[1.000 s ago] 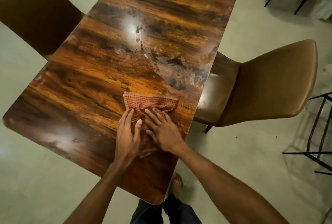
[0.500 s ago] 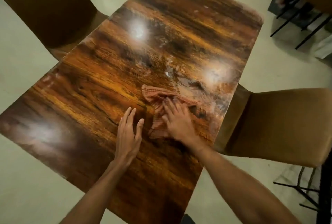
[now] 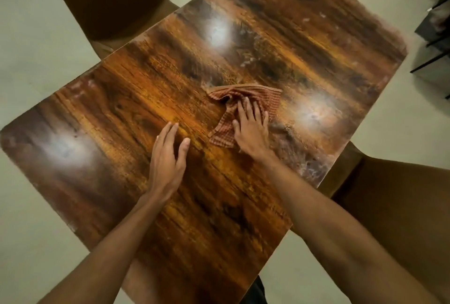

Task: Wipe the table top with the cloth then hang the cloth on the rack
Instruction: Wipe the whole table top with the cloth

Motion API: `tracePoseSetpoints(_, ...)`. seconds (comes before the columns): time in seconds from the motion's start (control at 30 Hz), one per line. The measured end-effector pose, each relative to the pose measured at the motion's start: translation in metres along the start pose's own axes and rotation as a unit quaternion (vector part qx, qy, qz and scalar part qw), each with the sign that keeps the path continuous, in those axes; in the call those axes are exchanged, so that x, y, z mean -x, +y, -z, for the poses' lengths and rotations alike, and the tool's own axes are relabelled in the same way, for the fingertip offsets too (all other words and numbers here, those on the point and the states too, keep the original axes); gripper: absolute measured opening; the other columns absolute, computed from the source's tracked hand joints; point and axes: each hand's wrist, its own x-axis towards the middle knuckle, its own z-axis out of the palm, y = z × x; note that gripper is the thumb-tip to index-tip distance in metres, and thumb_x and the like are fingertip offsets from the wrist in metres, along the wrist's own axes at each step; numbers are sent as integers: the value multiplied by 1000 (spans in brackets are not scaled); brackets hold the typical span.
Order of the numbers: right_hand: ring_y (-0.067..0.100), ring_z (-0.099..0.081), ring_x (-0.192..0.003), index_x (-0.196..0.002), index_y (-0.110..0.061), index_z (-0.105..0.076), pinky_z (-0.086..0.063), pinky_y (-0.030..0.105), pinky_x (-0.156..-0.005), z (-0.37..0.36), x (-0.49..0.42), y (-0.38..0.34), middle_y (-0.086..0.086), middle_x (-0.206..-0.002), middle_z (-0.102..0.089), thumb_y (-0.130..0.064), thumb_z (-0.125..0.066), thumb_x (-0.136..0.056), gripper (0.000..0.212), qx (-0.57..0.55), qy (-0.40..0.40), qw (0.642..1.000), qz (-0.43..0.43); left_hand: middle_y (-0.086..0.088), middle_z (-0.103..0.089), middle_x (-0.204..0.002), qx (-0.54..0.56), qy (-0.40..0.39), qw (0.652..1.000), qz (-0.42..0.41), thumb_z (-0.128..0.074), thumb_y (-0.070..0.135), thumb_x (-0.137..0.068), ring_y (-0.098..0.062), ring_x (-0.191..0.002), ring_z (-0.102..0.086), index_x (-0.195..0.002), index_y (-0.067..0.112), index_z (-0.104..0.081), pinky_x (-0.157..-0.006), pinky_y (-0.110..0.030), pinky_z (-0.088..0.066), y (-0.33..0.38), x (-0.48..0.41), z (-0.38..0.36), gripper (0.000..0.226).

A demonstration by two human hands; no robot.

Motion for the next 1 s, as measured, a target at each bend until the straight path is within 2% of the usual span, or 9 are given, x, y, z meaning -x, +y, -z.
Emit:
tracePoseSetpoints(0.07,31,6,-162,-167,-22,-12,5,60,-128,-1,-14,-15,3,-176,2,-48,-28,-109,65,12,12,1000,21,-3,-33,-163,-7,19,1000,3,-40,49,-106,-18,-150,-29,-155,18,-36,-123,-46,-27,11,-9,-7,58)
tracePoseSetpoints(0.23,27,-20,-159,-163,-20,-31,-15,59,-127,-12,-17,-18,1,-174,-18,-48,-28,-108,62,81,2,962,261,-10,-38,-160,-49,40,998,11,-42,42,-106,-24,-147,-34,-152,11,-41,-119,-36,-27,37,-30,-33,55)
tracePoseSetpoints(0.43,27,-5,-162,-166,-20,-18,-3,56,-130,34,-34,136,1,-176,-7,-42,-25,-111,60,33,46,997,43,-7,-35,-162,-32,13,999,7,-41,44,-105,-20,-150,-30,-153,11,-40,-120,-32,-23,79,-28,-73,59)
tracePoseSetpoints(0.5,30,0,-162,-166,-19,-18,-3,59,-129,29,-7,141,3,-176,-4,-41,-25,-110,60,33,48,997,40,-5,-33,-163,-24,-6,1000,6,-41,44,-105,-20,-150,-29,-154,14,-39,-122,-39,-25,98,-23,-93,58)
tracePoseSetpoints(0.6,32,-11,-161,-161,-20,-33,-12,62,-127,3,38,125,4,-174,-19,-40,-32,-107,58,50,30,985,162,-4,-34,-162,-24,-31,999,-6,-41,45,-104,-20,-149,-32,-155,16,-39,-120,-38,-28,123,-17,-125,59)
tracePoseSetpoints(0.67,27,-13,-161,-163,-23,-28,-10,58,-129,8,41,147,0,-174,-19,-44,-27,-108,59,45,27,977,208,-5,-34,-162,-23,-44,999,-13,-42,46,-103,-21,-149,-33,-154,16,-40,-120,-39,-31,136,-18,-142,60)
tracePoseSetpoints(0.8,25,-3,-162,-166,-23,-16,-2,56,-130,48,9,246,3,-175,-9,-60,-19,-107,70,59,45,997,25,-3,-31,-164,-15,-70,997,-37,-43,43,-105,-17,-150,-29,-156,17,-37,-121,-43,-32,151,-15,-160,58)
tracePoseSetpoints(0.87,25,0,-162,-167,-22,-12,1,53,-131,59,3,284,3,-176,-5,-51,-22,-110,64,18,65,996,-59,-3,-31,-164,-16,-71,996,-46,-43,41,-106,-17,-151,-28,-156,16,-36,-121,-44,-31,158,-12,-166,56)
tracePoseSetpoints(1.0,27,6,-162,-167,-23,-4,3,55,-130,32,40,252,2,-175,7,-47,-18,-111,63,32,82,996,-24,-3,-30,-164,-15,-85,995,-45,-44,38,-106,-18,-151,-28,-156,14,-36,-120,-50,-32,166,-1,-171,55)
